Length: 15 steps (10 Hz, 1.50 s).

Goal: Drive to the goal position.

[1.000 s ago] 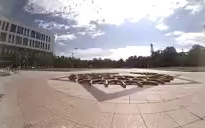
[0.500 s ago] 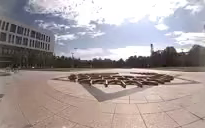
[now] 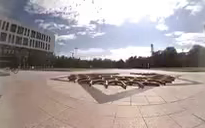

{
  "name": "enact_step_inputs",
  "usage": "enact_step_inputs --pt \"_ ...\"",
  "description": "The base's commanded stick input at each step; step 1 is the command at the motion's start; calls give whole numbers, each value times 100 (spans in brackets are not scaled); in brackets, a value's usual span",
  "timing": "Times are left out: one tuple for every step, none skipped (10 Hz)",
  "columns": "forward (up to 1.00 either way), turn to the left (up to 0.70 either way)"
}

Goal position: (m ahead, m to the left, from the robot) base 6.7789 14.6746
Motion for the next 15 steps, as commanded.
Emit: enact_step_inputs --pt "6 -1" --pt "6 -1" --pt "6 -1" --pt "6 -1" --pt "6 -1" --pt "6 -1" --pt "6 -1" --pt "6 -1" --pt "6 -1" --pt "6 -1" --pt "6 -1" --pt "6 -1" --pt "6 -1" --pt "6 -1" --pt "6 -1"
